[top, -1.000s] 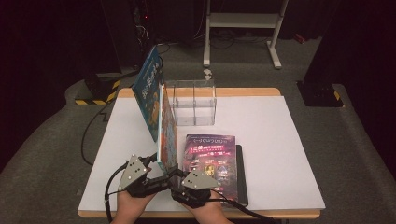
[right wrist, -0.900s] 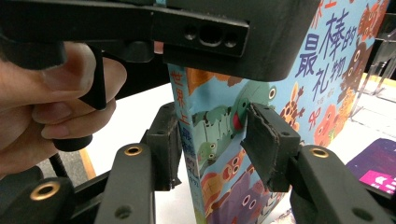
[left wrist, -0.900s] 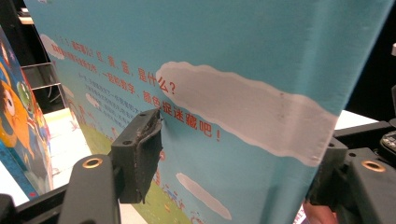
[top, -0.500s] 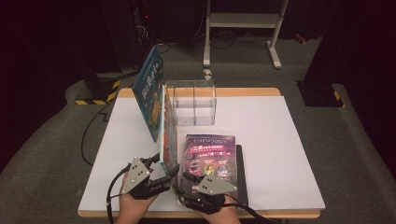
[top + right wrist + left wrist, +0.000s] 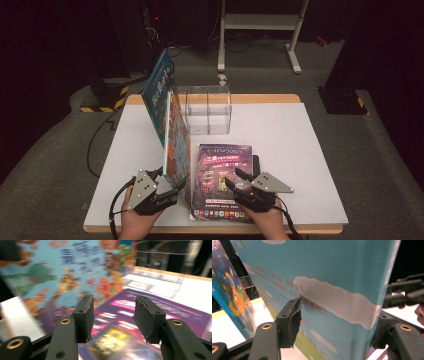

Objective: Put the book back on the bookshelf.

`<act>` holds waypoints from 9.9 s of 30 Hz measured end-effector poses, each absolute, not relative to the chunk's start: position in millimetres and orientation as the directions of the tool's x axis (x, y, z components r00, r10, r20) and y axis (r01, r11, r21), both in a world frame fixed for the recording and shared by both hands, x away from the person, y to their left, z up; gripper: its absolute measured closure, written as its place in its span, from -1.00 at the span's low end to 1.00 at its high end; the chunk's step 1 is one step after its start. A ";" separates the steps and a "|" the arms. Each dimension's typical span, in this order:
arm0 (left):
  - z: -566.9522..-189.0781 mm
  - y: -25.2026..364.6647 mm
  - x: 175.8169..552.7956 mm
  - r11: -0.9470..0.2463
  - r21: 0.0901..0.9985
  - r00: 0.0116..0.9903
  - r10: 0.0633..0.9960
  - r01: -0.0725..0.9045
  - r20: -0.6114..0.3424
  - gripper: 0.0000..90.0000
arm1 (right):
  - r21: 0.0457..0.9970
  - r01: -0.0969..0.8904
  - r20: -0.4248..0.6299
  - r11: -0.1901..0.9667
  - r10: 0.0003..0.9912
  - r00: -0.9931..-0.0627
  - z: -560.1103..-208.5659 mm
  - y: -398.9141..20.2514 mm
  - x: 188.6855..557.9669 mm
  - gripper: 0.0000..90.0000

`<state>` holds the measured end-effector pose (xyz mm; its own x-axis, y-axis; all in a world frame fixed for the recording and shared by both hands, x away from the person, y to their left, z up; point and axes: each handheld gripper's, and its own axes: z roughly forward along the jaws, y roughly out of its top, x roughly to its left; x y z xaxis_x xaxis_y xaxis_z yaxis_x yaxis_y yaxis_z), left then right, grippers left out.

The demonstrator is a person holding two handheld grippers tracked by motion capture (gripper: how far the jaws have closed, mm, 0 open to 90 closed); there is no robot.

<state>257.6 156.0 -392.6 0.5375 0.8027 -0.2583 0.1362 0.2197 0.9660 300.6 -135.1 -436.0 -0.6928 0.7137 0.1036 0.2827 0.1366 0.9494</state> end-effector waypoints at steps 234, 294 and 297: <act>-371.8 183.6 410.5 0.352 0.936 0.168 0.924 -0.024 -0.343 0.79 | 0.915 0.404 0.236 0.012 0.795 -0.559 -459.2 -194.5 320.4 0.10; -423.9 186.2 388.9 0.329 0.943 0.108 0.937 0.051 -0.333 0.79 | 0.916 0.401 0.226 0.028 0.790 -0.570 -459.8 -190.3 318.2 0.10; -424.1 183.6 391.4 0.315 0.948 0.102 0.942 0.049 -0.318 0.79 | 0.916 0.400 0.225 0.028 0.790 -0.570 -459.8 -190.3 318.2 0.10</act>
